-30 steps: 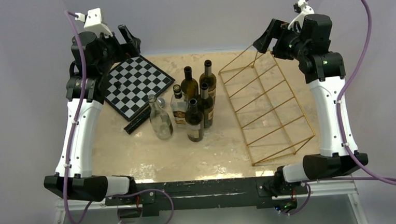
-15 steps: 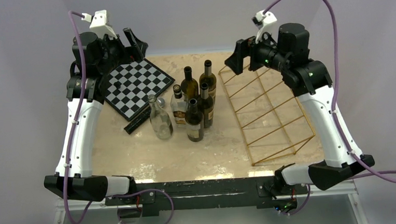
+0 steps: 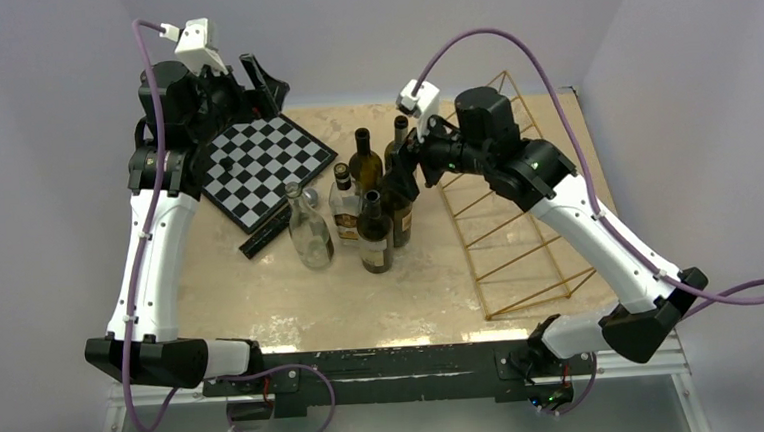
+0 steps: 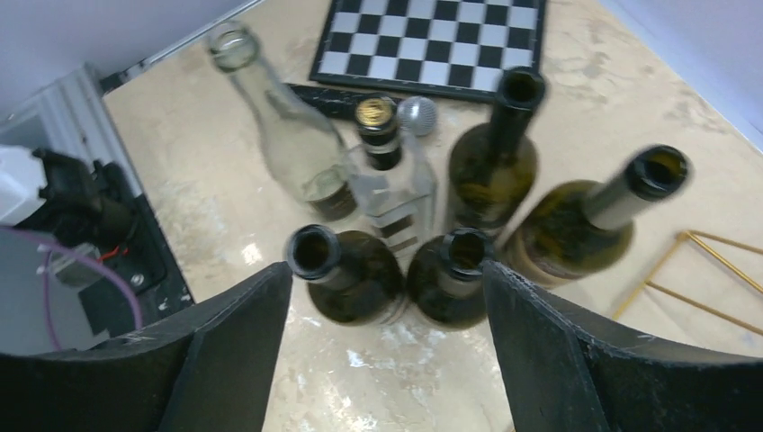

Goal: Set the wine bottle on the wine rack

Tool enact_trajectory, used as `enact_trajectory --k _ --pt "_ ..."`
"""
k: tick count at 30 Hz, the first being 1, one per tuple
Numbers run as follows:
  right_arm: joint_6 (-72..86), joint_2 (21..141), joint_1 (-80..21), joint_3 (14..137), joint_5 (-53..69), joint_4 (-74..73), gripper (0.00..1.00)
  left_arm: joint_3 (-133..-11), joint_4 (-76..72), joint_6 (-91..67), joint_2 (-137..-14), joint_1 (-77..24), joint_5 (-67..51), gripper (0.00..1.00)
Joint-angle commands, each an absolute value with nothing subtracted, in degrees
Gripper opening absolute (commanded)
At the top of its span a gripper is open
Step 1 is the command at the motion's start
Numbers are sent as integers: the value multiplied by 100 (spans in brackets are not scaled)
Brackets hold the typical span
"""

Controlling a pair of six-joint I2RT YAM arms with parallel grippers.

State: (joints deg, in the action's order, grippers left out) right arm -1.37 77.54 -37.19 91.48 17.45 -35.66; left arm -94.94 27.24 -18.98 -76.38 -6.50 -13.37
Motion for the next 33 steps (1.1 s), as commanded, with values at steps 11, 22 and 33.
enact_trajectory --k 11,22,33 --pt "-747 8068 -4859 9182 1523 -3647 71 -9419 2276 -2128 -7685 -650 -1822 99" --pt "-589 8560 -4869 9182 957 -3544 73 -9349 2333 -2041 -7622 -649 -1835 99" --pt "-396 8309 -4928 8295 922 -2901 57 -9375 2394 -2035 -7596 -646 -1787 99"
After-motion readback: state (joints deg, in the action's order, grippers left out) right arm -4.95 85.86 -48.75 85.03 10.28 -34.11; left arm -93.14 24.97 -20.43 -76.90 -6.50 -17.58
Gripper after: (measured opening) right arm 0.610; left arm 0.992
